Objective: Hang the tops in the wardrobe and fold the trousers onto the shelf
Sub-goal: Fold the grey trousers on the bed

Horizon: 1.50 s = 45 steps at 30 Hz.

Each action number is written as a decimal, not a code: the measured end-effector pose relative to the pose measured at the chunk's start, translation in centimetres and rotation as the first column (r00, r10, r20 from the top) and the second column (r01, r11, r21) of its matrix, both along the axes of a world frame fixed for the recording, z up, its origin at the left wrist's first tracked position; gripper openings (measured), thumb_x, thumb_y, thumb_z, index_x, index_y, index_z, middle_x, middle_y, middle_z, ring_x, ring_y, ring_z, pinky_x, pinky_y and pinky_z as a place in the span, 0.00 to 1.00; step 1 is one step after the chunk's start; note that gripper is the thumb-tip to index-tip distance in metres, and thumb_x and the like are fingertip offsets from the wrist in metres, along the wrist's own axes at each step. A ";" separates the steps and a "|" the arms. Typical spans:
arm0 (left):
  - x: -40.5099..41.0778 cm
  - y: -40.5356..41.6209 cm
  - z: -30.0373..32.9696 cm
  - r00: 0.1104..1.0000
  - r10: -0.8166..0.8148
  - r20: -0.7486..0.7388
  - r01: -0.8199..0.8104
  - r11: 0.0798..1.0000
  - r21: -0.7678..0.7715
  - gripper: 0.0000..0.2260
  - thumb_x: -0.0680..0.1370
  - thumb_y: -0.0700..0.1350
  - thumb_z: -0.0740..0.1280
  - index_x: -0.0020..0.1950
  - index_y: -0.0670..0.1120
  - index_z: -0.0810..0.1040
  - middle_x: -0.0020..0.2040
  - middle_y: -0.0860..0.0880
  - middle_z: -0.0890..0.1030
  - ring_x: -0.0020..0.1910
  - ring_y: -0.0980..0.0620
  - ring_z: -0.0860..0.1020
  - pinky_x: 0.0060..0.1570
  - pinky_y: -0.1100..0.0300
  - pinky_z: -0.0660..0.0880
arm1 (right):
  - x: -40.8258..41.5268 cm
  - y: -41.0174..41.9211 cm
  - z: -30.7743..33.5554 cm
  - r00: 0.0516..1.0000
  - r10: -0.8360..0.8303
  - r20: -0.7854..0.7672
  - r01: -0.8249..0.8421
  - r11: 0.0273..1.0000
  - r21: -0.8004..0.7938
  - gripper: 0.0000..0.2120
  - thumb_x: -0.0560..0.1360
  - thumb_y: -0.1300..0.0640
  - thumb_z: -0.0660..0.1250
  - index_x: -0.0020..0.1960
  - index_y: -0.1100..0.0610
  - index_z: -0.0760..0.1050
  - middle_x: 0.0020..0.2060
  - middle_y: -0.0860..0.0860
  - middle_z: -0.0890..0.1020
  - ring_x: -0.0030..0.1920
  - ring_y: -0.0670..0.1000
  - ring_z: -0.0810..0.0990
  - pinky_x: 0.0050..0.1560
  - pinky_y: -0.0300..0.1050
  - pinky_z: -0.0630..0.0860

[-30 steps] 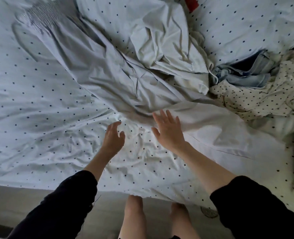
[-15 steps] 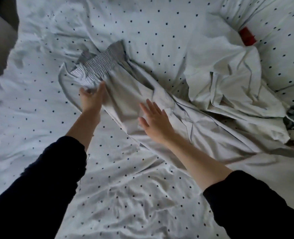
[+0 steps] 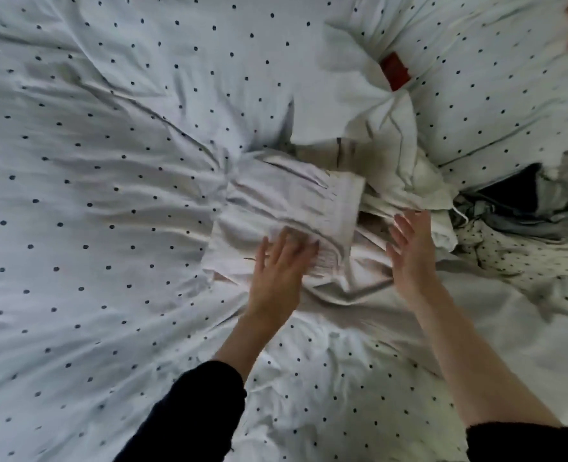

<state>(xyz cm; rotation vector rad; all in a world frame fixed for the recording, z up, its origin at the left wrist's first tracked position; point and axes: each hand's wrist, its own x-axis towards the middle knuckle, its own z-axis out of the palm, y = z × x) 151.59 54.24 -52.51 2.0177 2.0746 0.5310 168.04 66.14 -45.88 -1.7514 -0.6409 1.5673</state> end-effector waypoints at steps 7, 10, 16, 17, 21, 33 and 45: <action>-1.0 -2.7 -1.8 0.980 0.172 0.105 -0.150 0.970 -0.190 0.13 0.67 0.34 0.63 0.46 0.44 0.82 0.45 0.44 0.82 0.42 0.42 0.82 0.38 0.50 0.78 | 2.0 -1.3 -4.7 0.664 0.527 0.530 -0.543 0.827 -0.142 0.19 0.81 0.53 0.56 0.66 0.64 0.68 0.63 0.61 0.73 0.63 0.57 0.71 0.60 0.48 0.66; -3.5 -0.2 -1.4 0.914 0.395 0.090 -0.363 0.897 -0.253 0.15 0.75 0.36 0.64 0.61 0.42 0.76 0.59 0.40 0.77 0.58 0.39 0.75 0.54 0.44 0.72 | 0.7 -1.3 -7.5 0.648 0.523 0.553 -0.524 0.834 -0.175 0.27 0.79 0.53 0.62 0.73 0.62 0.60 0.71 0.59 0.66 0.71 0.56 0.64 0.69 0.47 0.62; -6.6 2.9 -5.0 0.698 0.672 0.246 -0.427 0.667 -0.611 0.37 0.74 0.61 0.66 0.75 0.47 0.55 0.72 0.40 0.63 0.69 0.38 0.65 0.67 0.44 0.64 | -0.6 -1.2 -11.7 0.965 0.204 0.162 -0.135 0.923 -0.361 0.30 0.70 0.46 0.71 0.64 0.61 0.68 0.55 0.55 0.80 0.51 0.56 0.80 0.51 0.50 0.78; -6.7 3.2 -5.3 0.663 0.701 0.264 -0.432 0.646 -0.629 0.38 0.73 0.61 0.67 0.76 0.47 0.54 0.72 0.40 0.63 0.70 0.39 0.65 0.68 0.45 0.63 | -0.8 -1.1 -11.6 0.981 0.186 0.057 -0.153 0.917 -0.368 0.28 0.69 0.47 0.73 0.63 0.60 0.70 0.54 0.55 0.81 0.50 0.55 0.81 0.50 0.52 0.79; -7.5 3.5 -5.3 0.549 0.748 0.373 -0.456 0.642 -0.616 0.38 0.72 0.59 0.69 0.75 0.46 0.57 0.71 0.43 0.67 0.68 0.42 0.67 0.67 0.48 0.65 | -1.5 -2.0 -10.6 0.942 0.199 -0.269 -0.302 0.850 -0.431 0.27 0.64 0.48 0.75 0.61 0.57 0.76 0.53 0.55 0.83 0.52 0.57 0.82 0.57 0.62 0.76; -9.5 1.5 -3.4 0.550 0.734 0.400 -0.407 0.653 -0.639 0.31 0.68 0.62 0.68 0.64 0.44 0.70 0.56 0.44 0.78 0.53 0.43 0.77 0.55 0.45 0.75 | -2.4 0.2 -7.4 0.863 0.501 0.066 -0.505 0.860 0.070 0.07 0.75 0.58 0.68 0.53 0.53 0.77 0.49 0.49 0.82 0.53 0.50 0.81 0.55 0.44 0.77; -9.8 2.3 -4.5 0.509 0.755 0.414 -0.357 0.623 -0.696 0.30 0.72 0.58 0.71 0.67 0.44 0.70 0.58 0.47 0.78 0.56 0.47 0.76 0.56 0.53 0.74 | -2.1 4.1 -11.1 0.905 0.421 -0.067 -0.425 0.883 -0.200 0.22 0.63 0.59 0.75 0.56 0.60 0.75 0.52 0.57 0.82 0.54 0.57 0.80 0.63 0.57 0.73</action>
